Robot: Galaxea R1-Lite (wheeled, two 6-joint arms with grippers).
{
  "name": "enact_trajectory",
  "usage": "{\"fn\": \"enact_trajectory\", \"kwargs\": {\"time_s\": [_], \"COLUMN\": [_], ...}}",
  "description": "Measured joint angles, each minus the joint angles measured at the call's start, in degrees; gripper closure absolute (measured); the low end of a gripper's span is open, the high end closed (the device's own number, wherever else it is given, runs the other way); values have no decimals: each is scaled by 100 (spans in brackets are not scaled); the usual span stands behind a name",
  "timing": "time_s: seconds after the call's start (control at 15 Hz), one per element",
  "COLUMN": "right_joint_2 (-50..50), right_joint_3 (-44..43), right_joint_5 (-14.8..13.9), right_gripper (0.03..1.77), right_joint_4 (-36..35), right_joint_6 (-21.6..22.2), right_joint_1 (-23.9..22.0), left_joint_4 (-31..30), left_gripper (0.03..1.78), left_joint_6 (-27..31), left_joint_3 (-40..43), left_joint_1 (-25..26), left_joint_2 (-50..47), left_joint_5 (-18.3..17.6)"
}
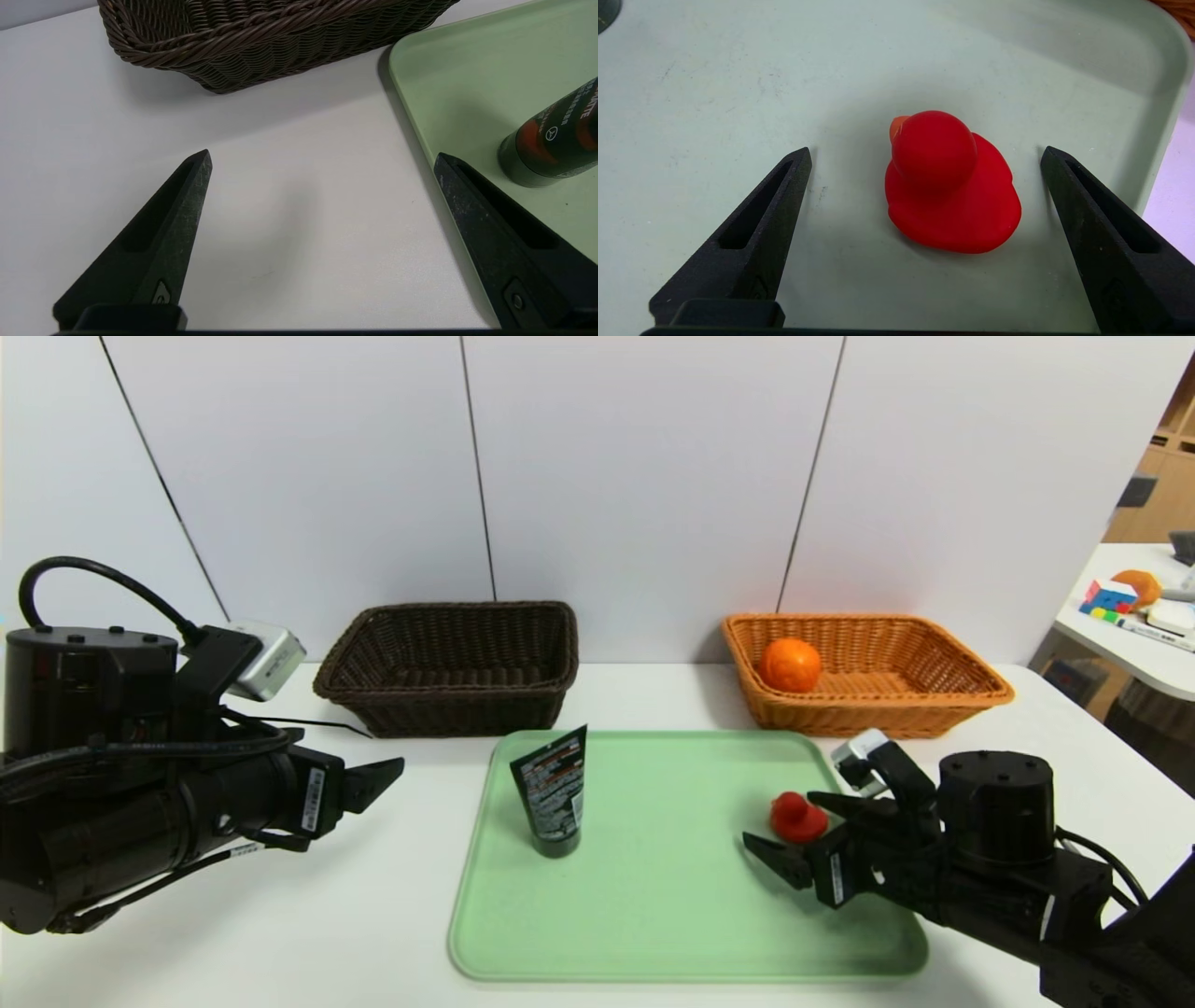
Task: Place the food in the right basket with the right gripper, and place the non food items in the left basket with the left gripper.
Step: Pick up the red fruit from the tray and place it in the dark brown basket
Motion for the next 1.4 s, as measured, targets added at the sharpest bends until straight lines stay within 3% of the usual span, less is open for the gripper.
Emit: {"fn": "enact_trajectory", "kwargs": {"time_s": [0.27, 0.47, 0.73, 1.2, 1.4], "right_joint_2": [38, 38, 35, -284, -792], "right_joint_3": [0, 0, 11, -218, -852], "right_joint_5": [-1, 0, -1, -135, -375], "right_gripper": [13, 64, 104, 110, 110], "right_joint_4": [-16, -10, -11, 54, 844], "right_joint_6": [-9, -13, -13, -132, -239], "right_joint_1": [0, 0, 0, 26, 177], "left_joint_4": [0, 0, 0, 13, 6], "left_gripper": [12, 12, 12, 12, 12], "left_joint_6": [0, 0, -2, -2, -2], "left_joint_3": [0, -2, -6, 27, 77], "left_joint_1": [0, 0, 0, 0, 0], "left_joint_2": [0, 0, 0, 1, 0], "left_joint_5": [-2, -6, -4, -2, -2]}}
